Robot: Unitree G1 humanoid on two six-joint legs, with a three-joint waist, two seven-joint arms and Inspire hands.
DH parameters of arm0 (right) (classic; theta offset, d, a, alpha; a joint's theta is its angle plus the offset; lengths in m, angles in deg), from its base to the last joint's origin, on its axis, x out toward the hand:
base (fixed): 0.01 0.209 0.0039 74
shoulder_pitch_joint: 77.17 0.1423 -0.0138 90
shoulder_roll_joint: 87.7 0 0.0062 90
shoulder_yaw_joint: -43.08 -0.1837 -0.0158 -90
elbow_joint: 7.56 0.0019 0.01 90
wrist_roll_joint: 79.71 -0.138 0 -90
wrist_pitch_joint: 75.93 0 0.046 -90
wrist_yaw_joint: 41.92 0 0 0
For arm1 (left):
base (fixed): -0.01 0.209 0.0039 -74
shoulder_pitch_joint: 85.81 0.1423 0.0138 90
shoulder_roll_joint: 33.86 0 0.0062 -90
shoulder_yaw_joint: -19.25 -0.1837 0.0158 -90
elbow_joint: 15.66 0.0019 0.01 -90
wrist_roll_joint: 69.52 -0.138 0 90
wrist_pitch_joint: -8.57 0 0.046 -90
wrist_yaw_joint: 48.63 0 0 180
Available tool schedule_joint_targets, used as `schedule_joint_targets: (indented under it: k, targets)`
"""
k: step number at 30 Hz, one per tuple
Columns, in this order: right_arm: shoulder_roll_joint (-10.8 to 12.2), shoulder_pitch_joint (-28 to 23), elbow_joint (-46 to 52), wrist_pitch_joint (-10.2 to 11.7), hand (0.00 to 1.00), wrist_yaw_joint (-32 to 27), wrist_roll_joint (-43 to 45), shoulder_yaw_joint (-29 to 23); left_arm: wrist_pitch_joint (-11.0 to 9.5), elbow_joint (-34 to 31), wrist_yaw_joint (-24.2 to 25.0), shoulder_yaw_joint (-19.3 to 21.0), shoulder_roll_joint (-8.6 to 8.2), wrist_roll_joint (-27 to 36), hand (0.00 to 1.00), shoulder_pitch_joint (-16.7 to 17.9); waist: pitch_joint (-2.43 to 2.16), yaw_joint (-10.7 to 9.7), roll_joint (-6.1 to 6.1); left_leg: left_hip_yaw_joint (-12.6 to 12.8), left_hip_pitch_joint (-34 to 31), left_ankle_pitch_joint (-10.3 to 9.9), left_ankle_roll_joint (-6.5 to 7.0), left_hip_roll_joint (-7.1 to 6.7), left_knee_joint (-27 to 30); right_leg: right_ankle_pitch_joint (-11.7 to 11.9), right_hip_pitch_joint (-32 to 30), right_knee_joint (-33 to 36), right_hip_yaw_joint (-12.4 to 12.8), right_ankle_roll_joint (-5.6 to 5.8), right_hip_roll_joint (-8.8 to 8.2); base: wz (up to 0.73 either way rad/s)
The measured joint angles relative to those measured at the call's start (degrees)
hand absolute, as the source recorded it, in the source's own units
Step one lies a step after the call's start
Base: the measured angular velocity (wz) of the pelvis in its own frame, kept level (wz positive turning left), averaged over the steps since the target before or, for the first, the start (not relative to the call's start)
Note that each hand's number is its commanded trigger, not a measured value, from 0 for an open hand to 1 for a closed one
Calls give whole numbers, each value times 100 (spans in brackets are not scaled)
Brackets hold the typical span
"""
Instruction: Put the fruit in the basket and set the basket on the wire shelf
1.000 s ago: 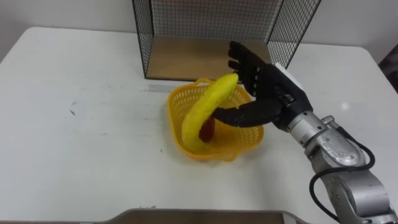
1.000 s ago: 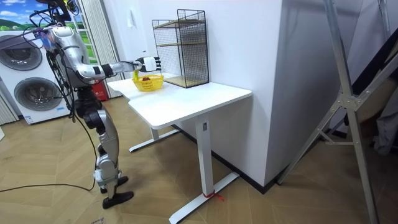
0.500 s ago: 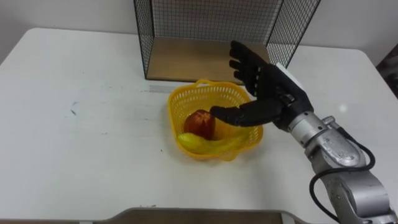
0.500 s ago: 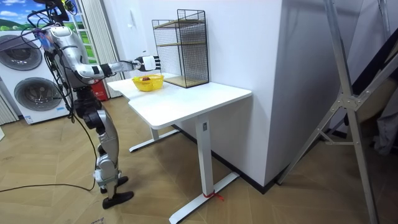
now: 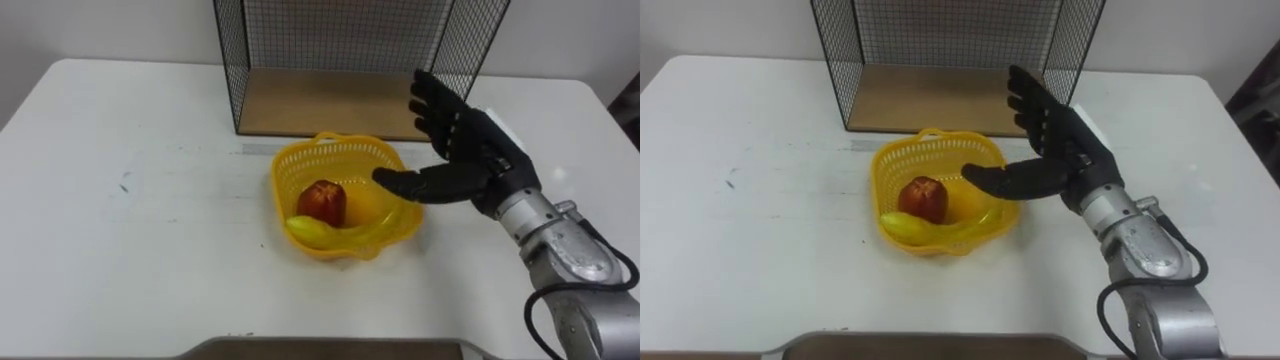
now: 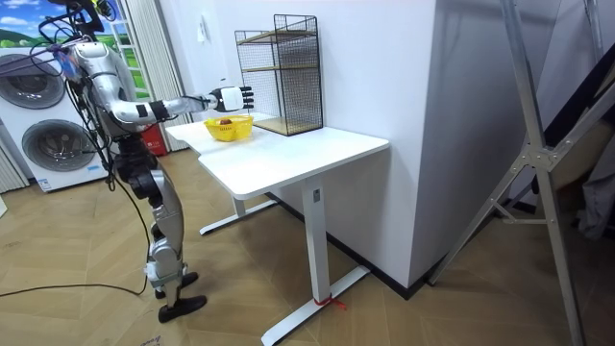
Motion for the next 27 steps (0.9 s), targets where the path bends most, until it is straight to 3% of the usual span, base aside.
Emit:
schedule_joint_targets:
  k: [3, 5, 9, 13, 17, 21, 25, 27]
  targets:
    - [-13, -75, 34, 13, 0, -245, -224, -313, -111, -452, -191, 474, -7, 391, 0, 56, -8, 36, 33, -7, 24, 8, 4, 1, -1, 0, 25, 2, -4, 0, 1, 1]
    - [4, -218, 43, 131, 0, -502, -279, -491, -178, -1205, -587, 703, -23, 512, 0, 168, -8, 34, 12, -45, 52, 11, 6, -3, -8, 0, 66, 3, -46, 0, -2, 7]
    - [14, -561, 271, 202, 0, -978, -518, -656, -483, -2380, -1328, 804, -49, 543, 0, 269, -14, 77, -9, -54, 57, 10, 6, -6, -38, 0, 71, 8, -44, 0, -3, 1]
    - [113, -1020, 500, 422, 0, -1449, -489, -846, -669, -3755, -2318, 990, -198, 480, 0, 267, -8, 124, 30, -52, 40, 9, 9, -12, -50, 1, 39, 3, -30, 1, -2, -3]
    - [297, -1446, 606, 506, 0, -1846, -364, -1061, -632, -4598, -3383, 1083, -401, 202, 0, 509, -11, 190, 30, -44, 44, 10, 9, -10, -32, 1, -3, 0, 6, 1, 9, -3]
    - [482, -1539, 606, 530, 0, -2118, -374, -1131, -481, -5128, -3975, 1092, -408, -239, 0, 551, 5, 315, 43, -139, -13, 9, 8, -15, 16, 1, -15, -5, 2, 1, 13, 13]
    - [510, -1661, 604, 795, 0, -2343, -370, -1352, -424, -5966, -4563, 1193, -403, -603, 0, 571, 47, 467, 96, -209, -34, 6, 4, -21, 55, 4, -28, -12, 4, 3, 22, 11]
    - [512, -1774, 605, 872, 0, -2399, -386, -1378, -880, -6906, -4813, 1362, -374, -599, 0, 539, 52, 510, 104, -243, -35, 4, 0, -20, 58, 4, -17, -4, 6, 3, 26, 7]
